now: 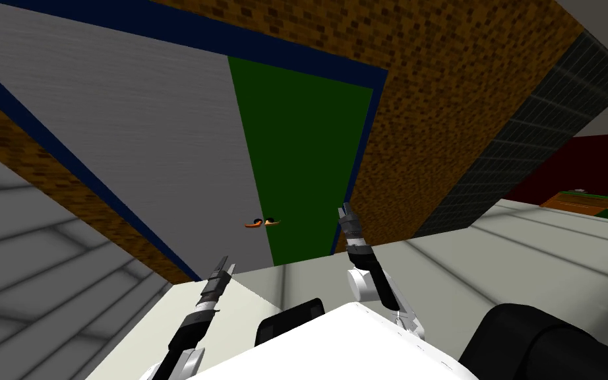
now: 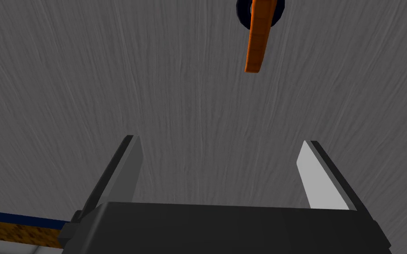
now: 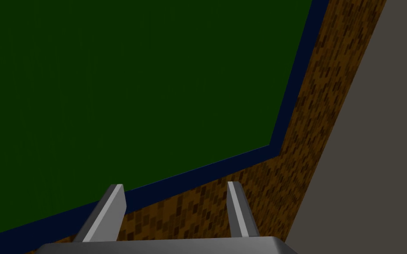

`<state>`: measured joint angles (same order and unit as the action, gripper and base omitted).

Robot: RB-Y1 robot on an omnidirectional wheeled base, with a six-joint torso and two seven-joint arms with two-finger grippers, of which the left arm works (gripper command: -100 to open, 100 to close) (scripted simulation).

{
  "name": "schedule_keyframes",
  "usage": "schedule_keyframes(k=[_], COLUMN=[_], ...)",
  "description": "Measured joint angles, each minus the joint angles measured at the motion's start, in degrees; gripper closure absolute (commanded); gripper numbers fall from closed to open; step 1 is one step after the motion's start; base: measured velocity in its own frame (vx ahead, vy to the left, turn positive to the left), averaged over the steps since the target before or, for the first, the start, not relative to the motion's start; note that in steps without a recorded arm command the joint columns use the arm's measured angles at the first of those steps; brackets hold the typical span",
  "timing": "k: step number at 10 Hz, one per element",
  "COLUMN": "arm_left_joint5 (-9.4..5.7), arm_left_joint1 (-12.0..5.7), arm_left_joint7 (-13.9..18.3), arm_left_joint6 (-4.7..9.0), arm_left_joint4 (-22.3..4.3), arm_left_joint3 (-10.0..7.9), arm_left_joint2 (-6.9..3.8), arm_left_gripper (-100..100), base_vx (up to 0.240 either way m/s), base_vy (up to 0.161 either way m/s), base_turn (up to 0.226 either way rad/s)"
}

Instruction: Pull the door open

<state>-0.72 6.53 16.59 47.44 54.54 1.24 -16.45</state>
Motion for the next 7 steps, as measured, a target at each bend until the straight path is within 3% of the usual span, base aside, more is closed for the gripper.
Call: schedule_keyframes(k=[7], arm_left_joint5=[-0.39], arm_left_joint1=[-2.74], arm_left_joint7=[1.09], arm_left_joint6=[2.90], arm_left_joint4=[-8.96], arm_left_joint3=[-0.36], arm_left_joint2=[-1.71], arm_left_gripper=[-100], base_vx=[0.110], base_vy=[-0.004], base_turn=[-0.059])
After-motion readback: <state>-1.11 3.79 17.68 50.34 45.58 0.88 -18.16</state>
